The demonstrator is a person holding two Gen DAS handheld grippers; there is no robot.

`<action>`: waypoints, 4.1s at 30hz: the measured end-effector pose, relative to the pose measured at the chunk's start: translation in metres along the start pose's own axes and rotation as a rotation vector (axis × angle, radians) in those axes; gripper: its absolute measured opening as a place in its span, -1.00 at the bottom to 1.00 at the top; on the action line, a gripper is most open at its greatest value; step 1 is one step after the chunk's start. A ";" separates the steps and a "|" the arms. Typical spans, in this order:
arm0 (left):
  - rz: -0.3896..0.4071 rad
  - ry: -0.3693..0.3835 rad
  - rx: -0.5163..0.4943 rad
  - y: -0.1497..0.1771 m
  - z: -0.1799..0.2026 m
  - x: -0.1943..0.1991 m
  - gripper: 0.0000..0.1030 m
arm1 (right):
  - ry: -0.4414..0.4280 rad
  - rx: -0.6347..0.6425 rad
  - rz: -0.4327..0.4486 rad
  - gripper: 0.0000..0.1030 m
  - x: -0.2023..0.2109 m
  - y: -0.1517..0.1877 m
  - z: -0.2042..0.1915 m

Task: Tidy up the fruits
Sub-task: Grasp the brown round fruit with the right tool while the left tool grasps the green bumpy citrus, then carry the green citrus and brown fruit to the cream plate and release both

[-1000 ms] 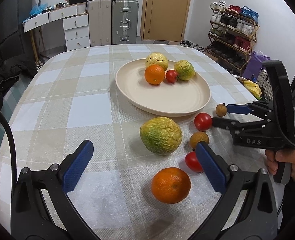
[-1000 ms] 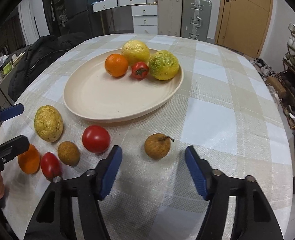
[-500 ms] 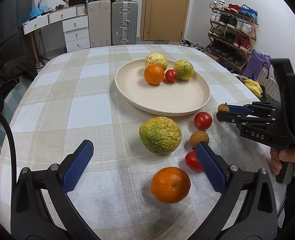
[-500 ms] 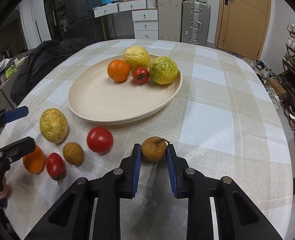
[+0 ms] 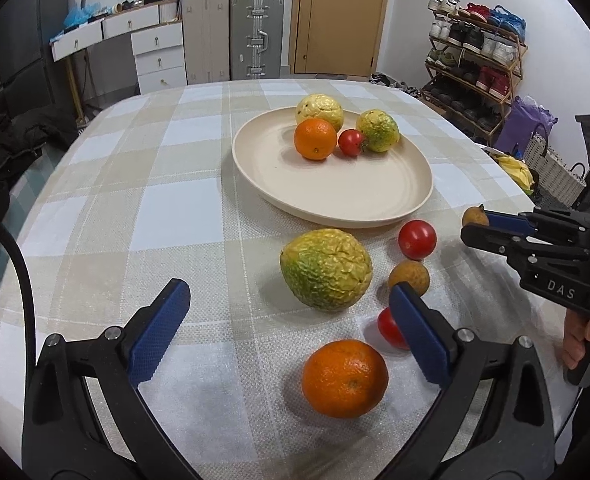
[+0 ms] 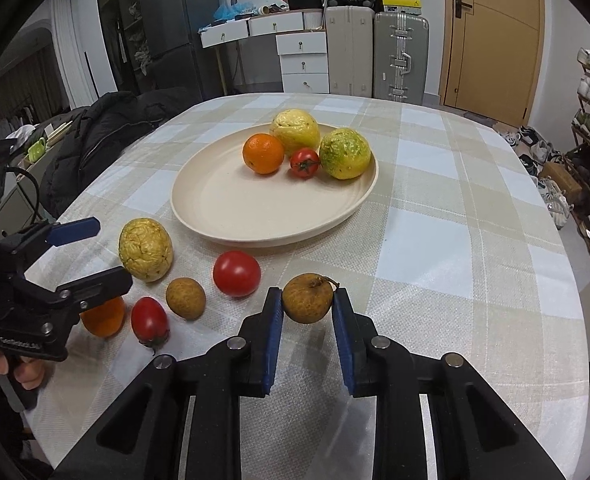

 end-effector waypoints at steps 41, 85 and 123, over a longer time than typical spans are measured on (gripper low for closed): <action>0.047 0.111 0.068 -0.011 0.003 0.006 -0.11 | -0.002 -0.005 0.034 -0.51 0.007 -0.004 0.001; 0.125 0.092 0.063 -0.053 0.008 0.019 -0.11 | -0.017 -0.003 0.129 -0.51 0.039 -0.034 -0.005; 0.056 0.039 0.024 -0.068 0.027 -0.038 -0.11 | -0.046 -0.039 0.106 -0.51 -0.012 -0.063 -0.006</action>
Point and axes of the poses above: each gripper's, at about its wrist camera, not at the fingertips, and x roughly against the way its jaws point, z to its right, y to its underside, the point moved 8 cm from there along -x, roughly the way its jaws point, and after that the axes turned 6 degrees about -y, right-handed, at the moved point
